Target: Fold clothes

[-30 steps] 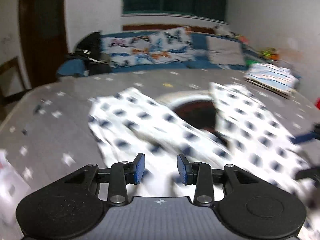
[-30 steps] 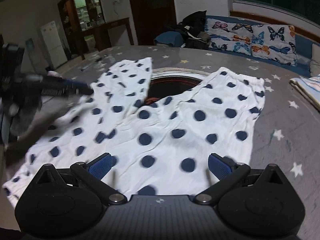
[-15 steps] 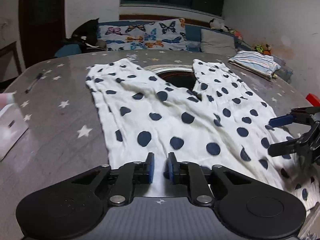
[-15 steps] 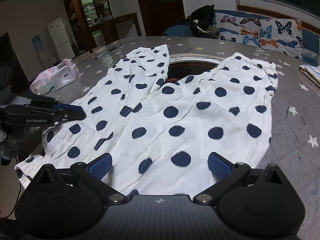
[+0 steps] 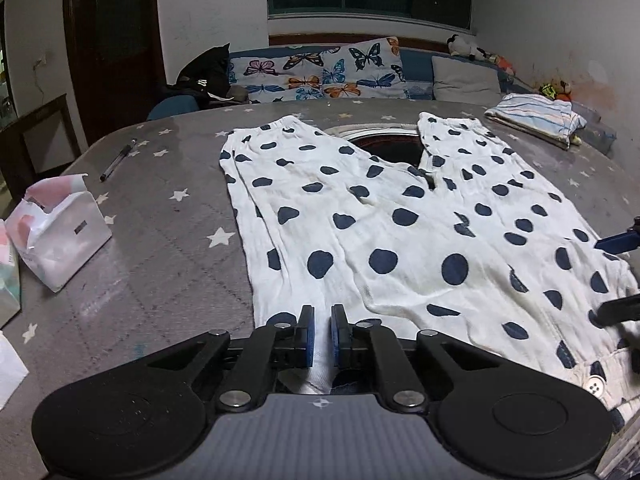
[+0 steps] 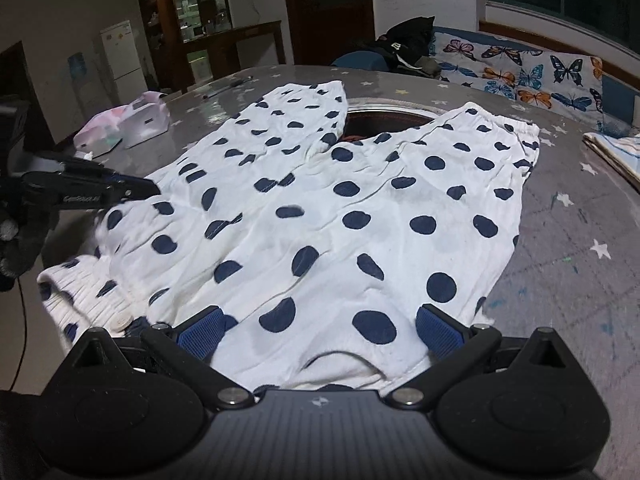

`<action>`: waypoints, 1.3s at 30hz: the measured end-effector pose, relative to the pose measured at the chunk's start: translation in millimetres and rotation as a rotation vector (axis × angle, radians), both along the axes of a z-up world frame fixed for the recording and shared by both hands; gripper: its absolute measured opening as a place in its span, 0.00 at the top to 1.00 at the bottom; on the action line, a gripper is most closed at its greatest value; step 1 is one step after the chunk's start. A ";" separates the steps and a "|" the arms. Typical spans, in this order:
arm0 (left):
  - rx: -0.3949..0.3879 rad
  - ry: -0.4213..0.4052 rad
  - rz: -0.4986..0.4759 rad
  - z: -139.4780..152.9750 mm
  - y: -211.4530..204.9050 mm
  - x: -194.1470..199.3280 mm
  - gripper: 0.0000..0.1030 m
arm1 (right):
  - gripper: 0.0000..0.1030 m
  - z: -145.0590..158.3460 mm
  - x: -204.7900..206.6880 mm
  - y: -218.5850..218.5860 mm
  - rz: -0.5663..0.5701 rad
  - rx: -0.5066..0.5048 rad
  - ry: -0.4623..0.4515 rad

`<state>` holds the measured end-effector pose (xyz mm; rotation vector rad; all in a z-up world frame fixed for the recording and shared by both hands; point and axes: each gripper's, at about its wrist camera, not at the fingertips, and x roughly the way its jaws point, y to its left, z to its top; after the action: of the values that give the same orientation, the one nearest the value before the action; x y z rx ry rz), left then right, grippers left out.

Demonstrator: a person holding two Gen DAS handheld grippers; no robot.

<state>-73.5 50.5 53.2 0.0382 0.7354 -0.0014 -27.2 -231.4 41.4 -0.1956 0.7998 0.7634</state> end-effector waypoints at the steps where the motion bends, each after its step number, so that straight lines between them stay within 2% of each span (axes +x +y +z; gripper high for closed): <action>1: 0.007 0.002 0.002 0.4 0.8 0.0 0.88 | 0.00 0.7 -1.2 -0.8 0.005 -0.002 0.004; 4: 0.015 0.002 0.003 4.4 0.5 -0.2 0.86 | 0.00 7.2 -3.5 -4.1 0.006 0.001 0.010; 7: 0.012 -0.023 -0.004 9.8 -6.4 -1.0 0.60 | 0.00 17.3 -4.6 -7.3 0.003 0.027 0.001; 8: 0.011 -0.031 -0.007 11.6 -8.7 -1.3 0.44 | 0.00 21.5 -4.7 -8.3 0.001 0.042 -0.006; 9: 0.011 -0.039 -0.010 13.4 -11.0 -1.5 0.35 | 0.00 24.9 -4.8 -8.3 0.001 0.052 -0.016; 11: 0.009 -0.056 -0.015 17.1 -15.6 -2.0 0.30 | 0.00 27.9 -3.8 -6.5 0.001 0.058 -0.035; 14: 0.006 -0.081 -0.023 22.5 -22.6 -2.8 0.14 | 0.00 23.8 2.7 -1.5 -0.017 0.042 -0.046; 15: 0.012 -0.085 -0.025 22.5 -26.2 -2.7 0.11 | 0.00 22.1 5.0 -0.3 -0.026 0.037 -0.046; 22: 0.065 -0.054 -0.044 6.0 -38.4 -6.4 0.10 | 0.00 8.3 14.2 -8.1 -0.126 -0.041 -0.059; 28: 0.117 -0.029 -0.013 -7.6 -33.5 -16.2 0.10 | 0.00 -4.9 6.1 -27.5 -0.178 -0.092 -0.058; 39: 0.115 -0.025 0.008 -7.4 -27.7 -19.7 0.09 | 0.00 0.8 -5.6 -44.1 -0.189 -0.110 -0.039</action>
<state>-93.2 22.8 45.8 0.1452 0.7104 0.0489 -32.8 -275.4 42.3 -0.2293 0.8117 0.5361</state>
